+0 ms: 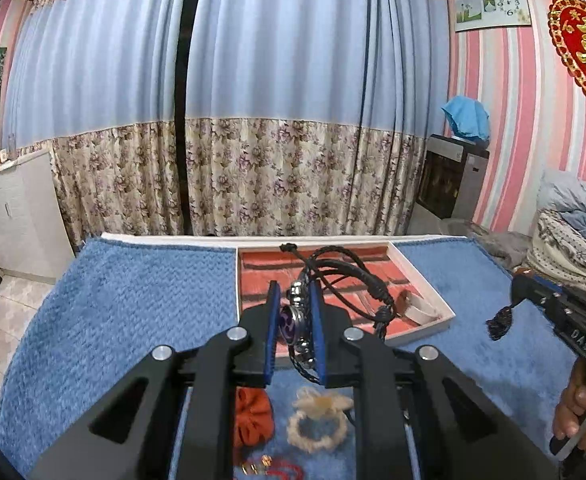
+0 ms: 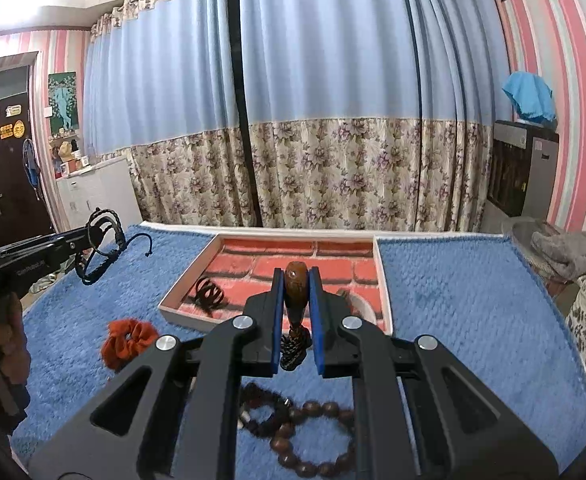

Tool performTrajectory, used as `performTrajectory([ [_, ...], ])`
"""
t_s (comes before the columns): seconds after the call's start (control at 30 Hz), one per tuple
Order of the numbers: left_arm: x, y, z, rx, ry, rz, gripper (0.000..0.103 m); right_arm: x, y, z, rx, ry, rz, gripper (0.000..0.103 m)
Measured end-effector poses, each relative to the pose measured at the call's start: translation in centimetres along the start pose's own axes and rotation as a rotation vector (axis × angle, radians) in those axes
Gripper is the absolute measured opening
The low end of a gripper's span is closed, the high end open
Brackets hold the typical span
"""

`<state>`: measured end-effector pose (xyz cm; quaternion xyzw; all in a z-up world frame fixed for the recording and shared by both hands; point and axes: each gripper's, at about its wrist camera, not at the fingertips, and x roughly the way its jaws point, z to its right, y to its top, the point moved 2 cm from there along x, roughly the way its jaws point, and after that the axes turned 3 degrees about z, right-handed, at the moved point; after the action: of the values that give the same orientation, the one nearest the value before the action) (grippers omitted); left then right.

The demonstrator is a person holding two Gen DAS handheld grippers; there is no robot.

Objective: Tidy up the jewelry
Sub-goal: 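Carry the bracelet into the tray with the left tool while the right tool drops the pendant there, then open both tools and withdraw them from the tray back over the jewelry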

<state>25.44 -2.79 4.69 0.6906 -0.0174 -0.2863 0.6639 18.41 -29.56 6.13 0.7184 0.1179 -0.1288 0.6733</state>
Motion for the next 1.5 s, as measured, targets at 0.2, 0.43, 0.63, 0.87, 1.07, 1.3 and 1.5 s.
performTrajectory([
  [0.2,2.8,0.9,-0.8,-0.029,0.005,-0.008,0.015,2.7,1.8,1.1,-0.004,-0.010,0.007,0.013],
  [0.43,7.4,-0.2,-1.3,-0.051,0.042,-0.072,0.015,7.3,2.4,1.8,0.007,-0.014,-0.026,0.013],
  [0.63,12.0,-2.3,-1.8,-0.067,0.081,-0.146,0.015,11.8,1.0,2.3,0.044,-0.016,-0.094,0.013],
  [0.87,16.1,-4.0,-2.6,-0.079,0.062,-0.201,0.015,16.7,-1.4,2.6,0.026,-0.021,-0.202,0.013],
  [1.07,18.5,-5.5,-2.5,-0.060,0.064,-0.239,0.015,19.9,-4.0,2.9,0.001,-0.047,-0.289,0.013],
  [1.3,20.2,-6.4,-2.0,-0.014,0.079,-0.275,0.018,21.8,-5.8,3.9,-0.003,-0.083,-0.358,0.013],
  [1.5,21.1,-5.9,-1.6,0.002,0.058,-0.300,0.047,21.4,-4.9,4.2,0.005,-0.068,-0.368,0.020],
])
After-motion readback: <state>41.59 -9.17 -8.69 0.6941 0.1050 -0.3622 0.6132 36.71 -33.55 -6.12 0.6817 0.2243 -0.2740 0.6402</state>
